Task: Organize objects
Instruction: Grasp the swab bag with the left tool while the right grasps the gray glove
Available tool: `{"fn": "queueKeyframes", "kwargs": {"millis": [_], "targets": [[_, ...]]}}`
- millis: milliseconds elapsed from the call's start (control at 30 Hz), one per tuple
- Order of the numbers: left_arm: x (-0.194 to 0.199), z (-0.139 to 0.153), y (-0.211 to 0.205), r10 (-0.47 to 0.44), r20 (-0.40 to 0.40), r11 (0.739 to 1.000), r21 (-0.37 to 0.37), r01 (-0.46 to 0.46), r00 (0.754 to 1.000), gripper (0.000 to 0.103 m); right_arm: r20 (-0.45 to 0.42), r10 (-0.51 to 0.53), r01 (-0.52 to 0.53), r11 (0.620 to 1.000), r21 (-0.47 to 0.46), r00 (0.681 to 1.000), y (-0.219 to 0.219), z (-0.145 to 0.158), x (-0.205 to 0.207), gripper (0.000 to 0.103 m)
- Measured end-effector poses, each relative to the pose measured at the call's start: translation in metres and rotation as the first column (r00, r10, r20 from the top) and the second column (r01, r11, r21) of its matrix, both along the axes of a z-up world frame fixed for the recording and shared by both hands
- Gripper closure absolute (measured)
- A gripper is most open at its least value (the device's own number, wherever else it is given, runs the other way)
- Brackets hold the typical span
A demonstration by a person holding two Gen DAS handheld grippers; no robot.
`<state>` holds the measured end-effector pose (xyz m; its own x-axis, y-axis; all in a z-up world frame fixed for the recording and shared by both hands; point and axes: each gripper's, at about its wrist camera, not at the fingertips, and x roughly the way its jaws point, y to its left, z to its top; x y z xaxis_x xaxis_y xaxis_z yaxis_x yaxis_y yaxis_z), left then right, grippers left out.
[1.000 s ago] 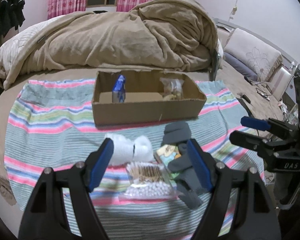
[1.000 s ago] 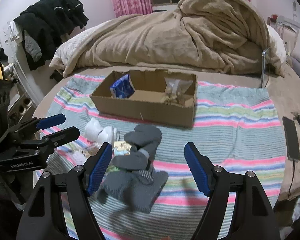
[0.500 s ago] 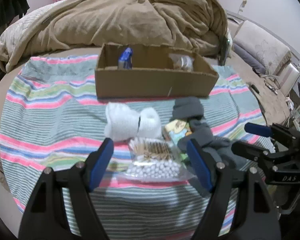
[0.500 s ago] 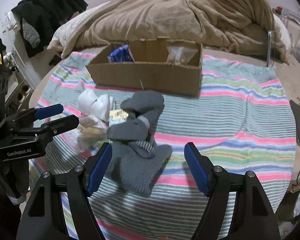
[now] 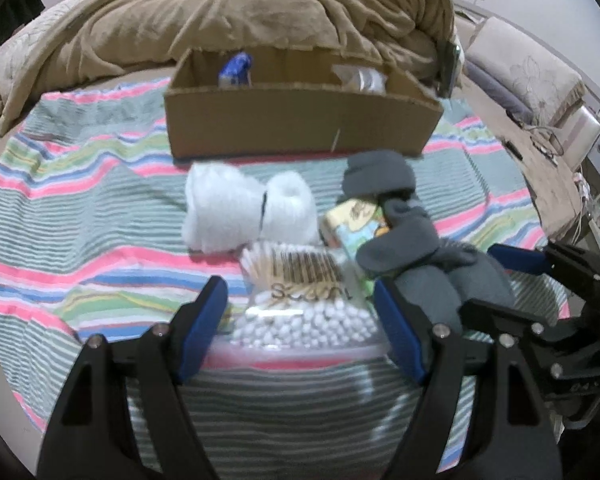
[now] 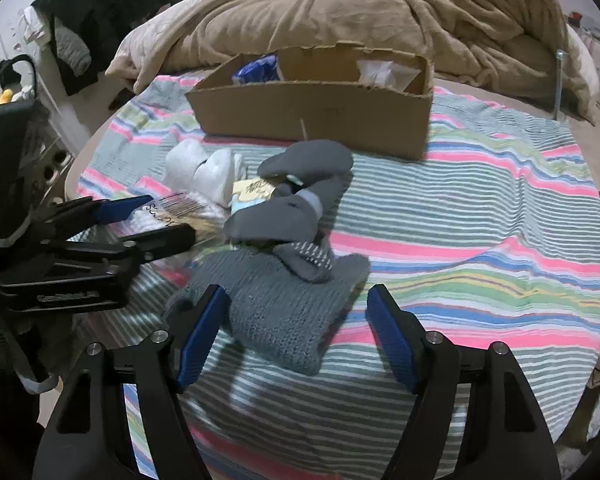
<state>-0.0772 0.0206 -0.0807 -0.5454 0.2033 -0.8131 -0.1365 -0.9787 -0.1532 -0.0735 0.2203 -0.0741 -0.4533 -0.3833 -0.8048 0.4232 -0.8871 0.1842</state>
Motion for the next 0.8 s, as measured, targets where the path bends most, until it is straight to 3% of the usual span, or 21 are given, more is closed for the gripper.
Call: {"fn": "queueKeyframes", "kwargs": {"millis": [200,367,500,533,800], "targets": [[-0.001,-0.007,0.001,-0.007,0.005,1.000,0.000,0.007,1.000,0.026,0.023,0.058,-0.058,0.998,0.014,0.998,-0.012,-0.007,0.003,0.045],[0.001,-0.007,0.001,-0.015,-0.007,1.000,0.002,0.015,1.000,0.028,0.015,0.065,-0.065,0.998,0.011,0.998,-0.013,-0.008,0.005,0.050],[0.005,-0.006,0.001,-0.021,-0.021,1.000,0.006,0.021,1.000,0.033,0.009,0.067,-0.067,0.998,-0.004,0.998,-0.011,-0.006,0.008,0.057],[0.006,-0.005,0.001,-0.024,-0.024,1.000,0.010,0.024,0.999,0.041,0.005,0.069,-0.069,0.998,-0.005,0.998,-0.011,-0.005,0.009,0.057],[0.012,0.000,0.000,-0.034,-0.041,0.999,0.033,0.035,0.999,0.047,-0.037,0.068,-0.069,0.997,-0.017,0.997,-0.007,0.006,0.013,0.062]]}}
